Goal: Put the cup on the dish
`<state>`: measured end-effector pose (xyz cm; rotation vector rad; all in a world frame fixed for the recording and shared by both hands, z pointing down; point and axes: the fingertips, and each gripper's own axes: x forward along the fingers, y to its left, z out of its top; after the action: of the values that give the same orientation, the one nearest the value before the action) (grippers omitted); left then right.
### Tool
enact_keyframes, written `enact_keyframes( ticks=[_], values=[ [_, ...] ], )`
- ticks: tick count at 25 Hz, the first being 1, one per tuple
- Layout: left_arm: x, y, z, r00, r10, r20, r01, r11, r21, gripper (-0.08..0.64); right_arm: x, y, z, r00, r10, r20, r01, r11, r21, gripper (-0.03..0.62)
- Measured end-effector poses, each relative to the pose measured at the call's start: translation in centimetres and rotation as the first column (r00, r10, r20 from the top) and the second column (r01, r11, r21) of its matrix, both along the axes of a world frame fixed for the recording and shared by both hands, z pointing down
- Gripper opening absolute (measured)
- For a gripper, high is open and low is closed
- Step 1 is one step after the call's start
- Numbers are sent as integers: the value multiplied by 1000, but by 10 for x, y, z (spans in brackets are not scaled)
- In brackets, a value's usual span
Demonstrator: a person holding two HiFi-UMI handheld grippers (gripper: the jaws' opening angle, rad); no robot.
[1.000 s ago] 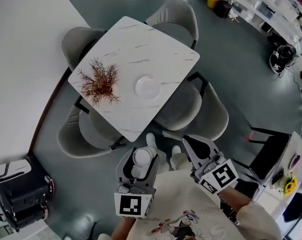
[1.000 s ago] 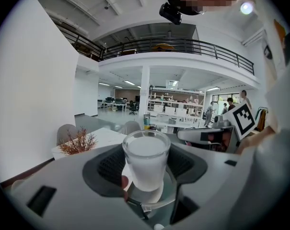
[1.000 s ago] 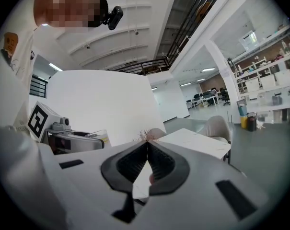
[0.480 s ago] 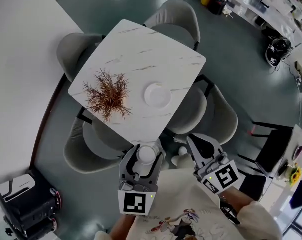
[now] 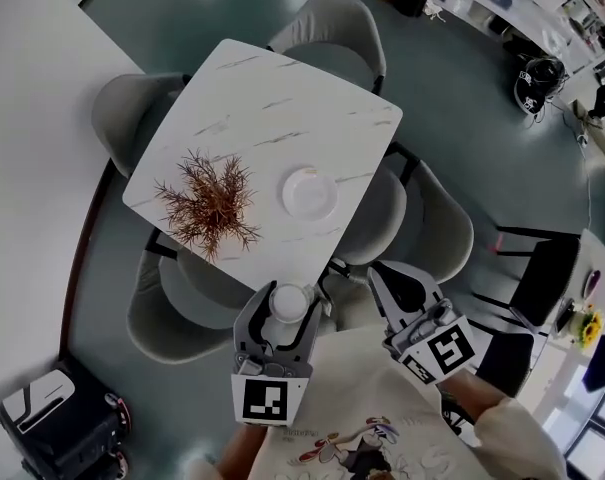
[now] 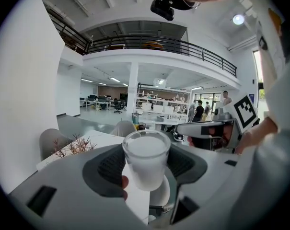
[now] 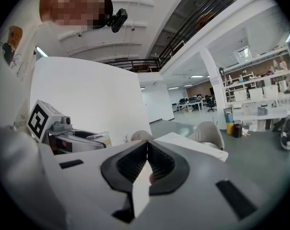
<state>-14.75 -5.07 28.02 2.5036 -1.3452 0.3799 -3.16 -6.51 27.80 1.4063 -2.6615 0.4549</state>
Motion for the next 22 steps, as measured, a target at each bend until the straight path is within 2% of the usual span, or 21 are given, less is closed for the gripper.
enact_keyframes(
  ticks=[14, 22],
  values=[
    [13, -27, 10, 1000, -10, 28, 11, 1000, -15, 272, 8, -28, 8, 1000, -6, -7, 6, 1000, 0, 6],
    [18, -44, 29, 998, -56, 35, 57, 998, -15, 272, 14, -39, 29, 1000, -12, -19, 11, 1000, -22, 6]
  ],
)
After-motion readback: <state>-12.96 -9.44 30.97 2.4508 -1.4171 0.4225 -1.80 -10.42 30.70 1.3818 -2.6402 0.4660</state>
